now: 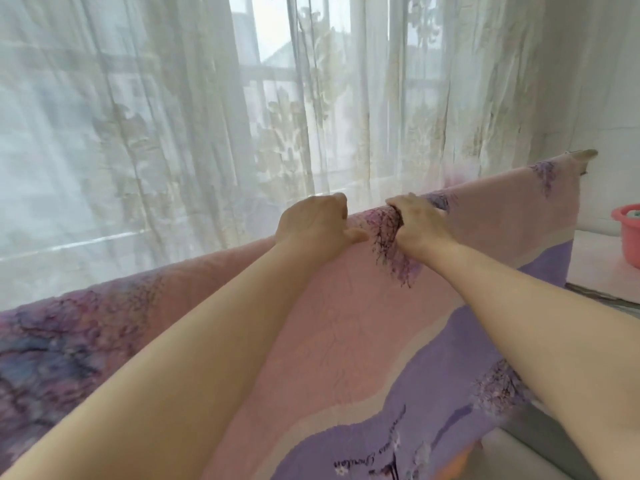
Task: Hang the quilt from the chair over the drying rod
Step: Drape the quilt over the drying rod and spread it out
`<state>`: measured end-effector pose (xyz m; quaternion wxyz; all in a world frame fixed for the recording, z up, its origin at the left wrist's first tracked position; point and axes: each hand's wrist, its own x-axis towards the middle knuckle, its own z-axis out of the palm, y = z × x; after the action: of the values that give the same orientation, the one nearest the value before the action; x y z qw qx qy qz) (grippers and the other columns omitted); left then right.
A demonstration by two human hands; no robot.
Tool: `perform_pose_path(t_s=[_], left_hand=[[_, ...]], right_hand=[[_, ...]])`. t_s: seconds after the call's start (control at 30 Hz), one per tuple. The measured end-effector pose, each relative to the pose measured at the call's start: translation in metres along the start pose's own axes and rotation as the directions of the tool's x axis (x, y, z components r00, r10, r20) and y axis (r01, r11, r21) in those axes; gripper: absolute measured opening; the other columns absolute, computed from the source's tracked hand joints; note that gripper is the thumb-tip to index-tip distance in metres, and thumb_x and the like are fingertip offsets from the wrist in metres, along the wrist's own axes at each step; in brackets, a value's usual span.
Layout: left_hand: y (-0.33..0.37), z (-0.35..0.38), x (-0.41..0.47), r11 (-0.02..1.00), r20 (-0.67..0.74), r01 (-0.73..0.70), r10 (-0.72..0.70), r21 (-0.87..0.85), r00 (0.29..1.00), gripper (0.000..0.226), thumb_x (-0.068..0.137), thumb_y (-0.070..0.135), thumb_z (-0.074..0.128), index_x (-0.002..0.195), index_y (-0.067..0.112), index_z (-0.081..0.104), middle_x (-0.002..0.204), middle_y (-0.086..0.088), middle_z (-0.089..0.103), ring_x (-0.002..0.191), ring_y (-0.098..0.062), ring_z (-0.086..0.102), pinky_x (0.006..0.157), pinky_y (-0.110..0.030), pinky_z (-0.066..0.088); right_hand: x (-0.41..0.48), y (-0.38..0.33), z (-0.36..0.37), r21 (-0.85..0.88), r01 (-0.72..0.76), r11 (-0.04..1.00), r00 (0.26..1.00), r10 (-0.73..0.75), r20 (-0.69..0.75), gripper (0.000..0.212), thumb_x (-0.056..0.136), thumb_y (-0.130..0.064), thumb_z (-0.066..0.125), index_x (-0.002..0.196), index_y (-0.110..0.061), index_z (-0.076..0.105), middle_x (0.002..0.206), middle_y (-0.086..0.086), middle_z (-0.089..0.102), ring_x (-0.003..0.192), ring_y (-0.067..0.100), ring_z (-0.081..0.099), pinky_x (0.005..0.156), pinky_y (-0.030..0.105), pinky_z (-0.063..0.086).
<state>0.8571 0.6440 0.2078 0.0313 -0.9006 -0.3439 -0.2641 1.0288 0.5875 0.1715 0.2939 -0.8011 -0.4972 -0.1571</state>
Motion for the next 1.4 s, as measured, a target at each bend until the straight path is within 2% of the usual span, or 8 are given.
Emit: perform_pose_path(t_s=[0.17, 0.27, 0.4, 0.53, 0.67, 0.73, 0.97, 1.4], left_hand=[[0.035, 0.018, 0.014, 0.992, -0.072, 0.117, -0.113, 0.048, 0.991, 0.038, 0.078, 0.054, 0.067, 0.106, 0.03, 0.07, 0.104, 0.011, 0.069, 0.094, -0.013, 0.062, 0.073, -0.03, 0.049], [0.046, 0.026, 0.018, 0.98, -0.174, 0.183, -0.194, -0.076, 0.965, 0.02, 0.083, 0.044, 0.068, 0.096, 0.031, 0.076, 0.093, 0.013, 0.073, 0.089, -0.009, 0.064, 0.068, -0.028, 0.049], [0.058, 0.035, 0.017, 0.964, -0.248, 0.211, -0.246, -0.161, 0.937, 0.01, 0.087, 0.028, 0.066, 0.084, 0.022, 0.074, 0.087, 0.01, 0.069, 0.083, -0.01, 0.062, 0.07, -0.028, 0.048], [0.061, 0.039, 0.011, 0.972, -0.301, 0.197, -0.228, -0.128, 0.926, 0.009, 0.09, 0.02, 0.063, 0.083, 0.017, 0.068, 0.083, 0.01, 0.058, 0.084, -0.01, 0.052, 0.076, -0.028, 0.044], [0.063, 0.042, -0.007, 0.989, -0.373, 0.139, -0.112, 0.045, 0.921, 0.014, 0.093, 0.02, 0.059, 0.087, 0.01, 0.067, 0.089, 0.004, 0.062, 0.088, -0.011, 0.047, 0.074, -0.025, 0.037], [0.064, 0.044, -0.018, 0.987, -0.404, 0.105, -0.048, 0.12, 0.914, 0.015, 0.092, 0.02, 0.06, 0.087, 0.008, 0.068, 0.09, 0.0, 0.065, 0.087, -0.016, 0.052, 0.073, -0.028, 0.041], [0.049, 0.057, -0.053, 0.918, -0.306, 0.035, 0.095, 0.395, 0.947, 0.011, 0.087, 0.024, 0.066, 0.085, 0.015, 0.072, 0.087, 0.0, 0.07, 0.086, -0.025, 0.062, 0.077, -0.038, 0.044], [0.005, 0.077, -0.105, 0.89, -0.11, 0.018, 0.036, 0.456, 0.993, 0.016, 0.068, 0.02, 0.081, 0.064, 0.016, 0.066, 0.066, -0.003, 0.065, 0.066, -0.027, 0.062, 0.058, -0.034, 0.046]], right_hand=[[0.025, 0.044, -0.002, 0.021, 0.252, 0.967, 0.963, -0.253, 0.093, 0.061, 0.081, -0.005, 0.045, 0.139, -0.024, 0.043, 0.143, 0.001, 0.045, 0.131, 0.024, 0.039, 0.112, 0.05, 0.018], [0.036, 0.069, -0.011, 0.06, 0.375, 0.925, 0.925, -0.378, 0.039, 0.049, 0.086, -0.008, 0.053, 0.132, -0.025, 0.053, 0.131, -0.001, 0.054, 0.122, 0.023, 0.047, 0.106, 0.044, 0.03], [0.043, 0.085, -0.022, 0.199, 0.446, 0.873, 0.89, -0.455, 0.0, 0.027, 0.084, -0.014, 0.066, 0.111, -0.019, 0.066, 0.108, -0.003, 0.061, 0.109, 0.02, 0.05, 0.093, 0.038, 0.04], [0.044, 0.084, -0.025, 0.279, 0.476, 0.834, 0.876, -0.478, -0.066, 0.006, 0.085, -0.016, 0.067, 0.09, -0.015, 0.071, 0.093, -0.003, 0.062, 0.091, 0.018, 0.059, 0.083, 0.034, 0.046], [0.032, 0.08, -0.022, 0.29, 0.467, 0.835, 0.882, -0.463, -0.089, 0.008, 0.088, -0.018, 0.063, 0.094, -0.017, 0.069, 0.094, -0.002, 0.064, 0.09, 0.019, 0.059, 0.081, 0.033, 0.046], [0.022, 0.078, -0.017, 0.26, 0.459, 0.85, 0.888, -0.452, -0.089, 0.01, 0.09, -0.019, 0.061, 0.096, -0.018, 0.068, 0.095, -0.001, 0.064, 0.09, 0.02, 0.058, 0.078, 0.031, 0.043], [-0.02, 0.068, 0.01, 0.213, 0.412, 0.886, 0.91, -0.413, -0.039, 0.01, 0.087, -0.017, 0.065, 0.095, -0.018, 0.071, 0.096, 0.001, 0.065, 0.095, 0.025, 0.06, 0.081, 0.033, 0.043], [-0.086, 0.036, 0.046, 0.105, 0.43, 0.897, 0.888, -0.441, 0.13, 0.02, 0.085, -0.009, 0.057, 0.099, -0.016, 0.069, 0.104, 0.003, 0.066, 0.101, 0.027, 0.059, 0.074, 0.03, 0.042]])
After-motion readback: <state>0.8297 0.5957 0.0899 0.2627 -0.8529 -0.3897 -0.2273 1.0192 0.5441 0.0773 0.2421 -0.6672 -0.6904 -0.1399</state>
